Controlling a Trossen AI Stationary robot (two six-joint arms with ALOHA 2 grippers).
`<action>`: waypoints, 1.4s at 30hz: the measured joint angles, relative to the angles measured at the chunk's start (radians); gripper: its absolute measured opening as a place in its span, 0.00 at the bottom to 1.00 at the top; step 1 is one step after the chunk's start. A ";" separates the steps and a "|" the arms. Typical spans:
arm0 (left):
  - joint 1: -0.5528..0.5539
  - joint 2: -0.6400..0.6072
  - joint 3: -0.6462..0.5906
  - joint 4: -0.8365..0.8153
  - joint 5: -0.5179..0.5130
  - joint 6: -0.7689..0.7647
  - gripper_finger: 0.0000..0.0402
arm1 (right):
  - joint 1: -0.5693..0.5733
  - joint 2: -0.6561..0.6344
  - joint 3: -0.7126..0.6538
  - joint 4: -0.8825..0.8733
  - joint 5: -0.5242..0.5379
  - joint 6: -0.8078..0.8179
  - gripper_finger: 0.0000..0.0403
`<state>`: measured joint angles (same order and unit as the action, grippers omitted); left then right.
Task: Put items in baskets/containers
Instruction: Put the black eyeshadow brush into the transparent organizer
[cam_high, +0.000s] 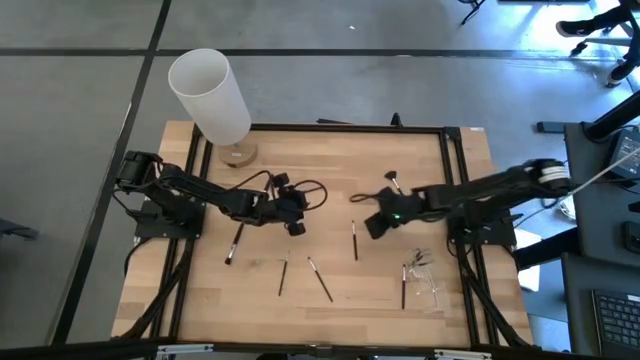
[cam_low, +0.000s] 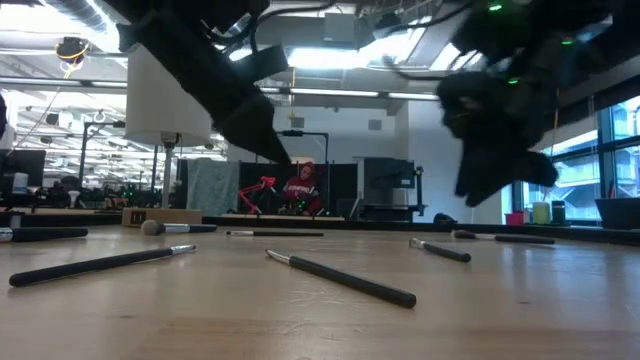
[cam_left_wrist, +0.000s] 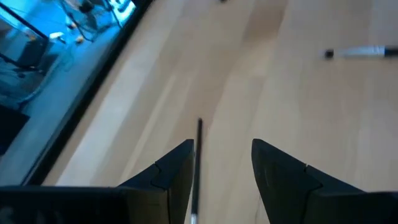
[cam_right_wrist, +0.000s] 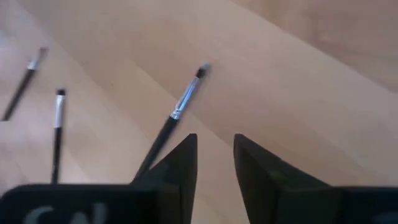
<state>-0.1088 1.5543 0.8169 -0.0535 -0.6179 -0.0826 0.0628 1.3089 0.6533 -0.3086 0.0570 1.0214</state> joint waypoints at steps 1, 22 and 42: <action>0.000 0.000 0.000 -0.017 0.007 0.000 0.39 | -0.004 0.041 0.037 -0.017 -0.012 -0.011 0.27; -0.001 0.000 0.001 -0.187 -0.040 -0.008 0.39 | -0.010 0.646 0.688 -0.443 -0.056 -0.205 0.27; -0.001 0.000 0.001 -0.190 -0.041 -0.009 0.39 | -0.012 0.738 0.698 -0.523 -0.144 -0.340 0.04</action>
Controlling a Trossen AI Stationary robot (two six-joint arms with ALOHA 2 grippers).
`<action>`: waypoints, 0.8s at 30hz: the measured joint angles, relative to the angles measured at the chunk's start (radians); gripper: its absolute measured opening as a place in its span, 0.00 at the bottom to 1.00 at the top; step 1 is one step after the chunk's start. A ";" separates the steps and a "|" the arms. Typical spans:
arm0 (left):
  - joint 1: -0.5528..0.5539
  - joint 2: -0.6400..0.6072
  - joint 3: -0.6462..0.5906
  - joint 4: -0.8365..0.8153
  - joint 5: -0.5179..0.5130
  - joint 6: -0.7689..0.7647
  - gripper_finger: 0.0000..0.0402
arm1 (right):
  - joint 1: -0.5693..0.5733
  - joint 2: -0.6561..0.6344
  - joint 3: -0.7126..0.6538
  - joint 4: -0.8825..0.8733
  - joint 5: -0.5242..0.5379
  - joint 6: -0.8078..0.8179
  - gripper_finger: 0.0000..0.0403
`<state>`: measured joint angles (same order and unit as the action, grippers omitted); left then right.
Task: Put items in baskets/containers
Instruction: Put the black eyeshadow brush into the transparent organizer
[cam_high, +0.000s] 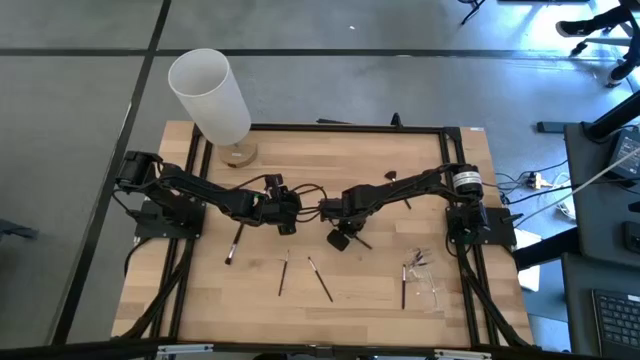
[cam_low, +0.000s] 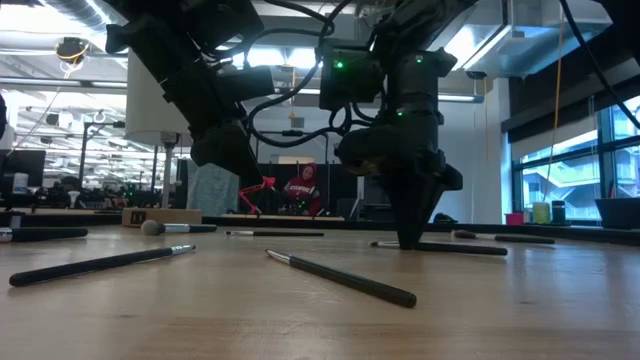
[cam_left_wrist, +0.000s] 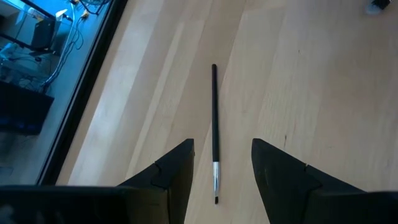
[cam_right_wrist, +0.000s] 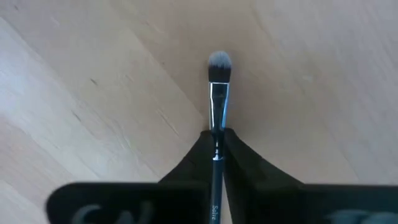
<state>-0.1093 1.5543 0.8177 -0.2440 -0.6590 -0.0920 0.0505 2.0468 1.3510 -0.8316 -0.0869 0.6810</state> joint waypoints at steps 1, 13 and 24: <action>0.000 0.000 0.000 0.000 0.000 -0.001 0.39 | 0.000 0.000 -0.001 -0.004 0.005 -0.008 0.04; 0.000 0.000 0.000 -0.004 0.005 -0.004 0.39 | 0.029 -0.141 -0.017 0.000 0.112 -0.057 0.05; -0.008 0.000 0.000 -0.076 0.014 -0.088 0.39 | 0.203 -0.616 -0.214 -0.001 0.553 0.098 0.01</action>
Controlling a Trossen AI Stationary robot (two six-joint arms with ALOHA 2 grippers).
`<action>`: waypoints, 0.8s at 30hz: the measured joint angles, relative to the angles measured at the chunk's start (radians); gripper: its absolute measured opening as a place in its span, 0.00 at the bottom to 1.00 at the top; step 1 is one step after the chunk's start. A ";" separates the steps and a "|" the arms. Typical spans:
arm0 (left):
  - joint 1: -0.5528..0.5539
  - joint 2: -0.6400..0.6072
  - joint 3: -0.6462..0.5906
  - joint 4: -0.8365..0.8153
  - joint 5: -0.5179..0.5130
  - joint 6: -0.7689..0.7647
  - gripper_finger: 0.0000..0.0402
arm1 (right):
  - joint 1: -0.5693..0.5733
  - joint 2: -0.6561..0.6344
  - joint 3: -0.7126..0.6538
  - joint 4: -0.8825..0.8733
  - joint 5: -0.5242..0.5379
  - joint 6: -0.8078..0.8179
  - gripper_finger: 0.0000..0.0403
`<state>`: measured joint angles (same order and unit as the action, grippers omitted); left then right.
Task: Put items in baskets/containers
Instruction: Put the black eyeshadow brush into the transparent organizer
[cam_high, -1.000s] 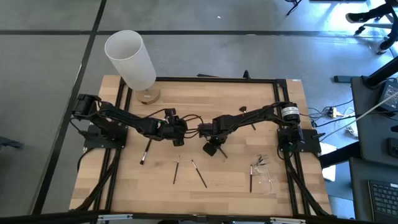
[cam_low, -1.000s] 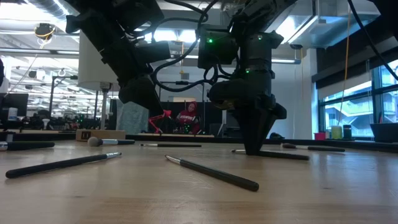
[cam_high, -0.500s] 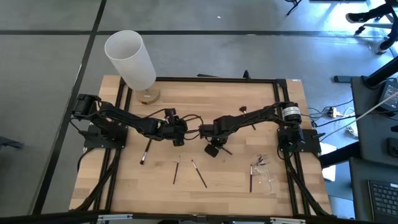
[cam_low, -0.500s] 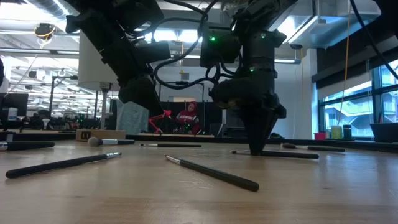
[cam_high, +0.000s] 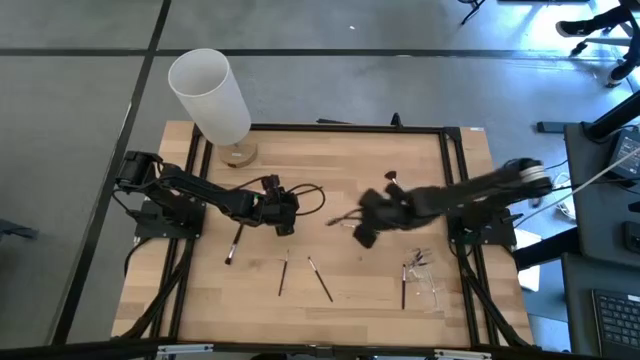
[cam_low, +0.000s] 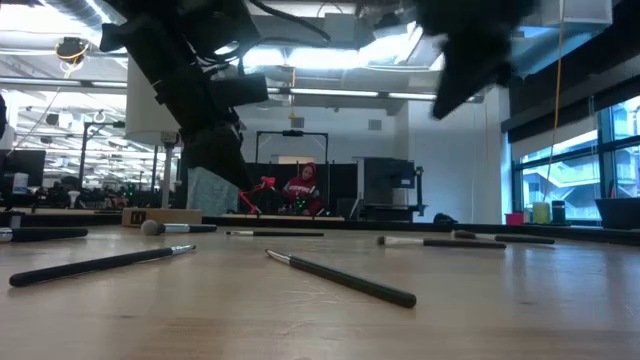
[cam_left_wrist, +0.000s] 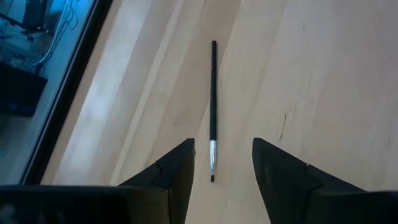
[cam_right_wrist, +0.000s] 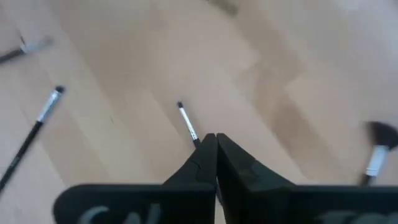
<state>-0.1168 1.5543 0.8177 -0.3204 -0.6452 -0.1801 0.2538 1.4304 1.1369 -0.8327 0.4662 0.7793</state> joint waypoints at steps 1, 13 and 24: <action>-0.002 0.000 0.000 0.001 0.000 0.000 0.39 | 0.026 -0.047 -0.036 0.001 0.035 0.018 0.01; -0.005 -0.005 0.001 0.093 -0.053 0.078 0.39 | -0.087 -0.231 -0.358 0.391 -0.049 -0.231 0.08; -0.006 -0.136 0.023 0.073 -0.055 0.157 0.39 | -0.514 -0.028 -0.228 0.313 -0.525 -0.376 0.12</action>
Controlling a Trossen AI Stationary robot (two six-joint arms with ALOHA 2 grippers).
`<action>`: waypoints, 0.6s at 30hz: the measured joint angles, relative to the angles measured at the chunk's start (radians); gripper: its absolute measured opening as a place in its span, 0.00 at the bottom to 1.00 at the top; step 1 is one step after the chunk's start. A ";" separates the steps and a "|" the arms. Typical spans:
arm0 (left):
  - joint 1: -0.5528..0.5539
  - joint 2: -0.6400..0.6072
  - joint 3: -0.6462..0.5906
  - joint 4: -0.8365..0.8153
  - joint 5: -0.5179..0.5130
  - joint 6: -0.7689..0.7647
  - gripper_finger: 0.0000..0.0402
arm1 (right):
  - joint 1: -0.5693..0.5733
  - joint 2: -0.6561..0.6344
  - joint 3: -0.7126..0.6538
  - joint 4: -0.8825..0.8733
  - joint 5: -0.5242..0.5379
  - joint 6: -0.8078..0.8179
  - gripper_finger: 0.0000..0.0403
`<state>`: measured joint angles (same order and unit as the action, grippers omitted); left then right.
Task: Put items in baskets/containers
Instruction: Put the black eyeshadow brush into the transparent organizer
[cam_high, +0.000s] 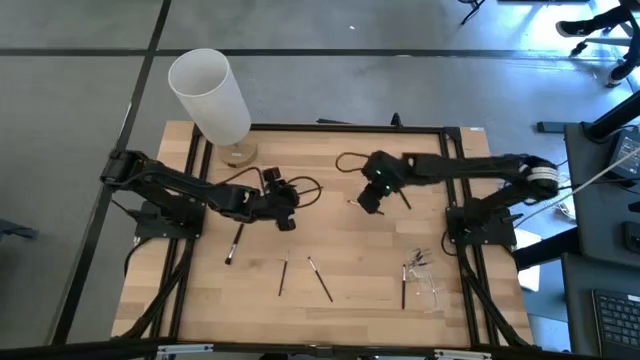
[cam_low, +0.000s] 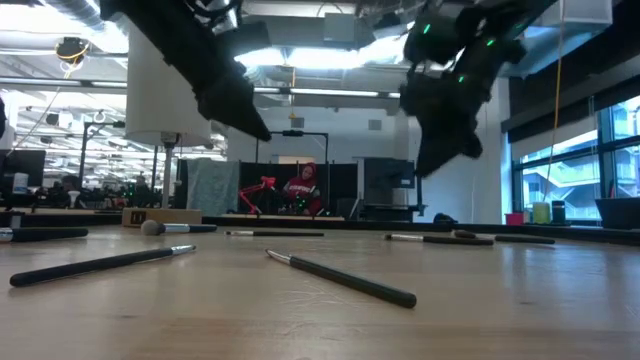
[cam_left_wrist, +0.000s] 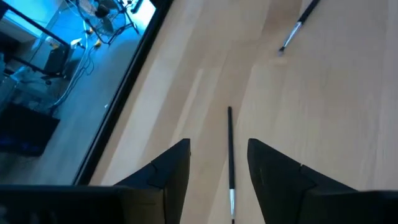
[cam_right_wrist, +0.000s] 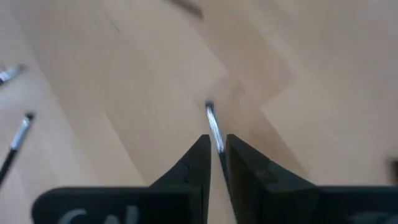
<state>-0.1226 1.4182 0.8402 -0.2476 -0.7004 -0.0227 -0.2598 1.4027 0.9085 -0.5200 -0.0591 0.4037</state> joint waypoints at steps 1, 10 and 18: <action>0.000 -0.016 -0.007 -0.002 0.000 0.000 0.39 | -0.013 0.033 0.018 -0.020 -0.026 -0.012 0.12; 0.018 -0.066 -0.136 0.064 0.010 -0.051 0.39 | -0.013 0.286 0.258 -0.213 -0.031 -0.214 0.12; 0.077 -0.066 -0.181 -0.002 0.115 -0.164 0.39 | 0.005 0.430 0.390 -0.325 -0.024 -0.291 0.23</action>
<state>-0.0460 1.3521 0.6594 -0.2495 -0.5850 -0.1866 -0.2550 1.8328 1.2987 -0.8450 -0.0836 0.1130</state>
